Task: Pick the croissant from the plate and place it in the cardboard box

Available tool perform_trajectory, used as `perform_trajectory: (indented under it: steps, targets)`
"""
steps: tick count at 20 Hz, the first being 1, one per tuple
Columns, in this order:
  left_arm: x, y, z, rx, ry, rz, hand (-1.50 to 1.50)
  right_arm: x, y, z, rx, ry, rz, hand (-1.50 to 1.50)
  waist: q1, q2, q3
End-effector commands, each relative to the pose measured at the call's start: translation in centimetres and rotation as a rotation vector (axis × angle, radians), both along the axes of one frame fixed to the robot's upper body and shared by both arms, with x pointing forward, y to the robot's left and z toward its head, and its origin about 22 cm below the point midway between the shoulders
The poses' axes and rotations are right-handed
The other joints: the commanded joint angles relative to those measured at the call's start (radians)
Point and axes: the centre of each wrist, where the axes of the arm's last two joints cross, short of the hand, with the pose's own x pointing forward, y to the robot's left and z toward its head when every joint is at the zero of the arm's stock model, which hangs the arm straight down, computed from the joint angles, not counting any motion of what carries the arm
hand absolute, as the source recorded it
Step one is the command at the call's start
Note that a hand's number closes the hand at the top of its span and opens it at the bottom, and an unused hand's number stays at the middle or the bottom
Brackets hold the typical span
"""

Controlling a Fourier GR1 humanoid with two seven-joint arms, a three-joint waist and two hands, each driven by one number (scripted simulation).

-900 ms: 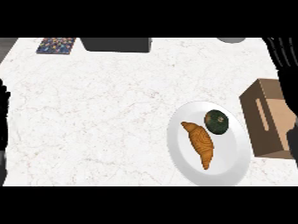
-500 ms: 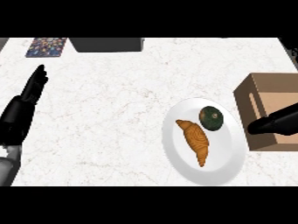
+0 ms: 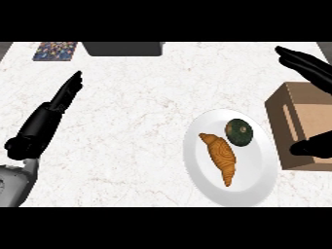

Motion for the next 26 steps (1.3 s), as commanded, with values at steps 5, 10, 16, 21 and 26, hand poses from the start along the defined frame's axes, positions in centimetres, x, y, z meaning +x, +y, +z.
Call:
perform_trajectory:
  steps: [5, 10, 16, 21, 26]
  targets:
    - [-0.2, 1.0, -0.5, 0.005, 0.013, -0.030, 0.00, -2.1, 3.1, 1.8, -0.440, -0.030, 0.028, -1.50, 0.005, -0.005, -0.003]
    - [-0.1, 0.0, -1.2, -0.014, 0.008, -0.029, 0.00, -4.4, 7.1, 1.1, -0.721, 0.002, 0.049, -1.50, 0.008, -0.004, -0.004]
    - [0.1, 0.2, 0.4, -0.003, 0.008, -0.044, 0.00, -7.4, 12.6, -1.3, -0.855, -0.022, -0.006, -1.50, 0.014, -0.004, -0.002]
    - [1.8, 0.4, -1.0, 0.010, -0.002, -0.019, 0.00, -8.4, 15.5, -2.2, -0.956, 0.025, -0.053, -1.50, -0.001, -0.001, -0.002]
    - [-0.9, -0.8, -0.7, 0.009, -0.004, -0.033, 0.00, -10.6, 18.0, -4.4, -0.955, 0.083, -0.090, -1.50, 0.007, -0.003, -0.001]
